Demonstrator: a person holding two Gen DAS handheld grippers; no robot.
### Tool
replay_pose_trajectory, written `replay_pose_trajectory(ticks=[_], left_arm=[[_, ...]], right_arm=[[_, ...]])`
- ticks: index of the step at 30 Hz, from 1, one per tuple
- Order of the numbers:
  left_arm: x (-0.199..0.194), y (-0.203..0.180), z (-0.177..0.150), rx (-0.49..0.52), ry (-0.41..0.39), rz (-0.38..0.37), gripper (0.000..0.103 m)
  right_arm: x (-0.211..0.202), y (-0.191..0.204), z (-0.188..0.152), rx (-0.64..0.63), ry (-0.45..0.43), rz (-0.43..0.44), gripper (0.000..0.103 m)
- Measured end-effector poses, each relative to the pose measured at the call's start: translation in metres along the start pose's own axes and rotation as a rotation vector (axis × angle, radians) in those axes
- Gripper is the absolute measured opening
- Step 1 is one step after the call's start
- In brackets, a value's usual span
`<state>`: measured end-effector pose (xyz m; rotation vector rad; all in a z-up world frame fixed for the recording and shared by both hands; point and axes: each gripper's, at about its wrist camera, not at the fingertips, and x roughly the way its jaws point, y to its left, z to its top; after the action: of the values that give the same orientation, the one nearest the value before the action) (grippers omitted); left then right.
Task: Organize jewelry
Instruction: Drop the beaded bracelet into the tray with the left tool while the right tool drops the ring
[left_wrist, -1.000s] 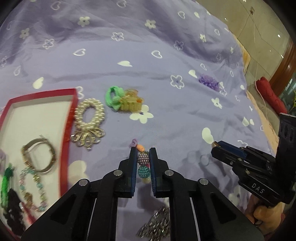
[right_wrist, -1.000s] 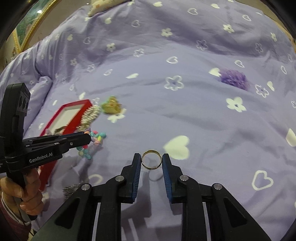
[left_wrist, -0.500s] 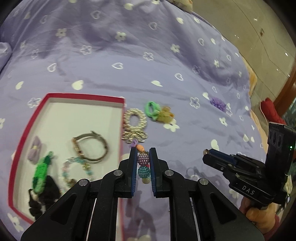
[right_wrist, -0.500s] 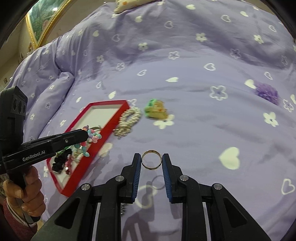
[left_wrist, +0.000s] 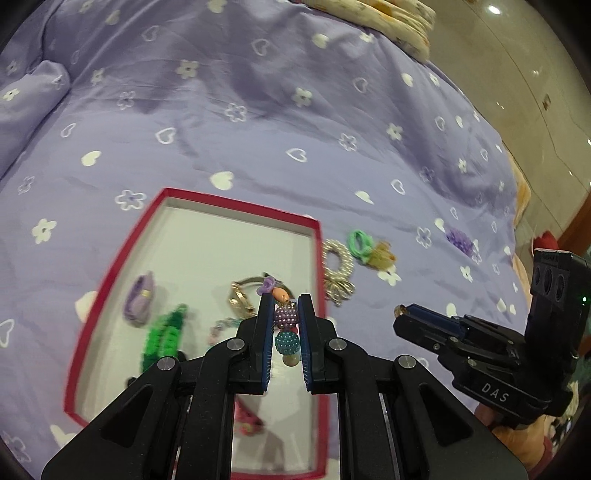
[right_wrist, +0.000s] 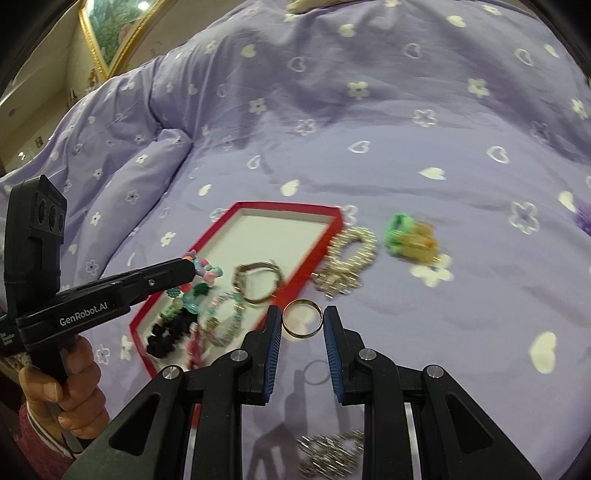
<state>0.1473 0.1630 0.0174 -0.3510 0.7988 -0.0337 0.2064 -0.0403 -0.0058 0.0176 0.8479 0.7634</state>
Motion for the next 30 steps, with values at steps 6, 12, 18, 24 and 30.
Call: replay_pose_trajectory(ticks=[6, 12, 18, 24, 30], left_arm=[[-0.003, 0.031, 0.004, -0.043, -0.010, 0.030, 0.011], [0.003, 0.062, 0.004, -0.090, 0.003, 0.048, 0.011], [0.010, 0.081, -0.005, -0.123, 0.024, 0.055, 0.011], [0.024, 0.092, -0.017, -0.144, 0.064, 0.063, 0.011], [0.034, 0.099, -0.029, -0.161, 0.100, 0.074, 0.012]], right_arm=[[0.029, 0.028, 0.010, -0.032, 0.035, 0.053, 0.023], [0.062, 0.044, 0.014, -0.055, 0.085, 0.063, 0.023], [0.078, 0.055, 0.008, -0.079, 0.130, 0.081, 0.023], [0.096, 0.065, -0.006, -0.109, 0.186, 0.071, 0.023], [0.103, 0.073, -0.013, -0.167, 0.206, 0.037, 0.024]])
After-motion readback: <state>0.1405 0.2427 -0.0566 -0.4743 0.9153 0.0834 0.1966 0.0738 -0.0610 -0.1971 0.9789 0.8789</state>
